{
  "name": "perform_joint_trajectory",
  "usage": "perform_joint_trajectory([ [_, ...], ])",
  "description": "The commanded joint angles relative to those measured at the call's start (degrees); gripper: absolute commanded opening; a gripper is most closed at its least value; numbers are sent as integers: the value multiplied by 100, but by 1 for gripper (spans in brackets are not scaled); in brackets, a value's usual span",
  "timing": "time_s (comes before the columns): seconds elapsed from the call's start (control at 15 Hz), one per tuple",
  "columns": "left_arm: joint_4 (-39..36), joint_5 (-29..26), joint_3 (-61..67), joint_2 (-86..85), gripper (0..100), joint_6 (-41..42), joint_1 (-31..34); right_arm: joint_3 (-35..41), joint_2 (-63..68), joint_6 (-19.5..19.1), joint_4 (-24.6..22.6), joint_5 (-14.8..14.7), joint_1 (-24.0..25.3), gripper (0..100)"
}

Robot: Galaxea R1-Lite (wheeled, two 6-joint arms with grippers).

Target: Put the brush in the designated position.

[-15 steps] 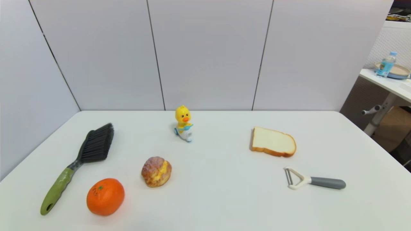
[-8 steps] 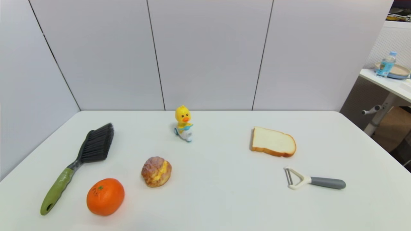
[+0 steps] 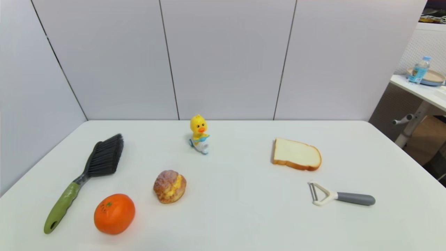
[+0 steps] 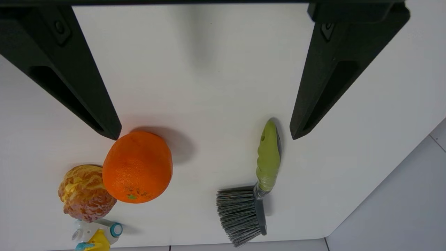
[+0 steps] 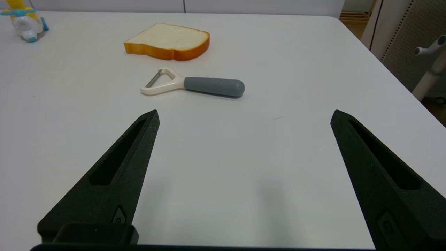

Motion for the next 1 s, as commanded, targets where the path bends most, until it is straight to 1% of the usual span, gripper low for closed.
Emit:
perform_joint_trajectory([
  [0.07, -18, 17, 9, 7, 100, -1, 0, 9, 7, -3, -1, -1, 7, 100],
  [0.27, -36, 43, 9, 7, 100, -19, 0, 9, 7, -3, -1, -1, -1, 100],
  [0.53, -27, 34, -61, 816, 100, -10, 0, 9, 7, -3, -1, -9, -1, 100],
  [0.73, -1, 17, -922, 1818, 100, -10, -26, 9, 7, -3, -1, -1, -1, 100],
  [0.87, -9, 52, -1590, 2398, 100, -124, -254, 9, 7, -3, -1, -1, -1, 100],
  [1.0, 78, 342, -2741, 3400, 100, -194, -351, 9, 7, -3, -1, -9, -1, 100],
])
